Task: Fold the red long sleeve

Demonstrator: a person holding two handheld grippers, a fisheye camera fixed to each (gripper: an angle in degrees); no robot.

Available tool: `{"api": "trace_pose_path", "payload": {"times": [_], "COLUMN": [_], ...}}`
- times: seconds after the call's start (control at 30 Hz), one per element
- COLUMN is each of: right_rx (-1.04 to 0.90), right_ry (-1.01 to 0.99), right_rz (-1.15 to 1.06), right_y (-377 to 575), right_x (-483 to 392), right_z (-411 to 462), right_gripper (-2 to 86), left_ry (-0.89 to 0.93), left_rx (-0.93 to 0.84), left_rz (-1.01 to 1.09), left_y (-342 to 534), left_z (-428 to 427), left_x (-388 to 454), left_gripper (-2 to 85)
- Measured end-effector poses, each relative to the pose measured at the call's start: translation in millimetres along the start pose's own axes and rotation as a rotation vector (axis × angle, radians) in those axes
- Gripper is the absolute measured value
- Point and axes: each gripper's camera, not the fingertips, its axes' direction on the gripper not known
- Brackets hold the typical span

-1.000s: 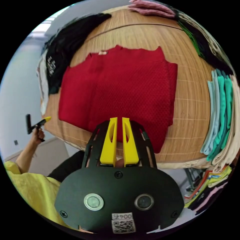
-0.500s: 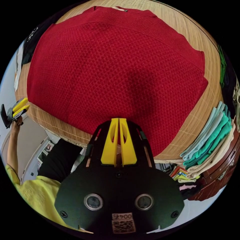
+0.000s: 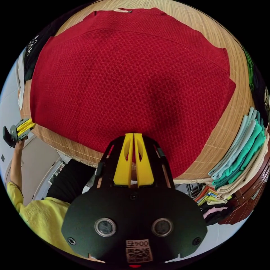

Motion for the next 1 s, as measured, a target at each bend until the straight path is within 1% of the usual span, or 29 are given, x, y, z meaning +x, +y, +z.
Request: {"api": "trace_pose_path", "payload": {"times": [0.03,0.1,0.17,0.3,0.4,0.5,0.53,0.57,0.6,0.67,0.8,0.87,1.0], "right_rx": [0.012,0.042,0.095,0.19,0.281,0.419,0.507,0.584,0.613,0.68,0.696,0.695,0.695], "right_ry": [-0.002,-0.005,-0.005,0.003,-0.025,-0.105,-0.17,-0.229,-0.257,-0.329,-0.314,-0.32,-0.331], "right_rz": [0.005,0.021,0.04,0.038,0.029,0.009,0.006,0.029,0.042,0.096,0.178,0.208,0.16], "right_y": [4.1,12.8,28.2,56.8,86.4,128.1,151.3,176.4,188.9,237.2,300.4,330.1,349.9], "right_x": [0.9,3.0,5.3,8.4,16.9,30.1,37.4,47.1,52.5,76.6,118.1,145.5,170.9], "right_z": [1.2,2.6,4.5,7.3,7.7,2.4,-2.0,-4.5,-4.6,3.8,24.9,36.0,40.8], "right_gripper": [-0.8,-0.8,-0.8,-0.6,-0.1,2.1,4.2,5.4,6.0,9.4,10.7,10.7,10.9], "left_ry": [0.023,0.064,0.079,0.076,0.1,0.149,0.16,0.162,0.166,0.186,0.212,0.194,0.143], "left_rx": [-0.042,-0.048,-0.058,-0.067,-0.077,-0.02,0.022,0.055,0.067,0.086,0.086,0.075,-0.022], "left_rz": [-0.018,-0.06,-0.083,-0.067,-0.148,-0.229,-0.24,-0.232,-0.222,-0.162,-0.102,-0.089,-0.077], "left_y": [1.2,-5.2,-23.0,-30.3,-16.4,-10.4,-18.2,-33.3,-43.4,-95.0,-182.1,-230.3,-274.6], "left_z": [9.4,11.4,-1.2,-30.4,-58.0,-92.2,-106.0,-116.1,-119.3,-120.9,-108.2,-99.6,-77.5], "left_x": [-4.7,-8.9,-4.0,13.8,8.9,9.2,16.4,27.8,34.6,64.3,101.2,118.9,140.9], "left_gripper": [2.6,2.2,1.8,1.6,1.6,1.7,1.8,1.8,1.8,1.9,1.9,1.9,1.6]}}
